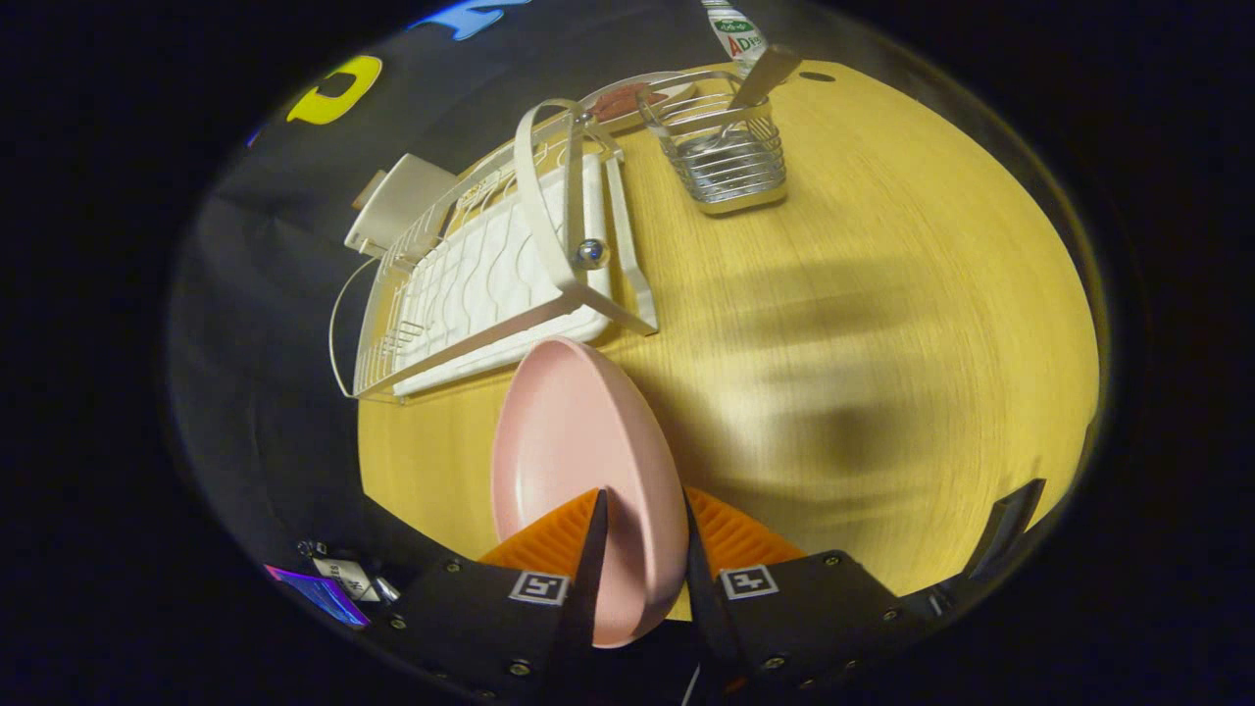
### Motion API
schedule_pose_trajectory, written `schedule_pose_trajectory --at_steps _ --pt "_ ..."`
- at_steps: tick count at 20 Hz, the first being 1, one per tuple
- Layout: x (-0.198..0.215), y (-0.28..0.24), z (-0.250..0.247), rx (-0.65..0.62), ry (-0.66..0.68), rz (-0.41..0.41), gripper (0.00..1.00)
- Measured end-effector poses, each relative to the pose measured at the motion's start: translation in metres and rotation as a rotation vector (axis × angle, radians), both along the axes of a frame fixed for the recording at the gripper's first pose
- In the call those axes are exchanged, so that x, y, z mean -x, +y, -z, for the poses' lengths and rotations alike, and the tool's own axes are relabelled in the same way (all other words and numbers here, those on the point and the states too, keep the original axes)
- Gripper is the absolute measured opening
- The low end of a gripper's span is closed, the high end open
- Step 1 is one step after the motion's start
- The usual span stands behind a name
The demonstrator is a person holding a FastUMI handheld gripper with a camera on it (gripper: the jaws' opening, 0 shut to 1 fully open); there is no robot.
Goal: Take the plate from the dish rack, then take the spoon from the basket and place it into the plate.
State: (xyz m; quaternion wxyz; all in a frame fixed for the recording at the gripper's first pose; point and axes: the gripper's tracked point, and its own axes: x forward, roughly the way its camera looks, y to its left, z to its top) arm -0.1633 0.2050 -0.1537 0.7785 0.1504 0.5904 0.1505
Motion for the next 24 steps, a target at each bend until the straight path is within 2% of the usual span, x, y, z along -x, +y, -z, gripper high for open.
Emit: schedule_pose_trajectory --at_steps 3,6,9,14,19,24 --pt "-0.003 -0.015 0.0 -0.023 -0.004 0.039 0.44" --pt "-0.015 -0.029 -0.011 -0.039 -0.086 0.088 0.44" --pt "-0.038 -0.05 -0.032 -0.021 -0.275 0.147 0.44" --pt "-0.068 -0.093 -0.063 0.086 -0.635 0.216 0.43" --pt "-0.094 -0.114 -0.084 0.176 -0.909 0.199 0.43" --pt "-0.133 -0.105 -0.076 0.171 -1.0 0.174 0.44"
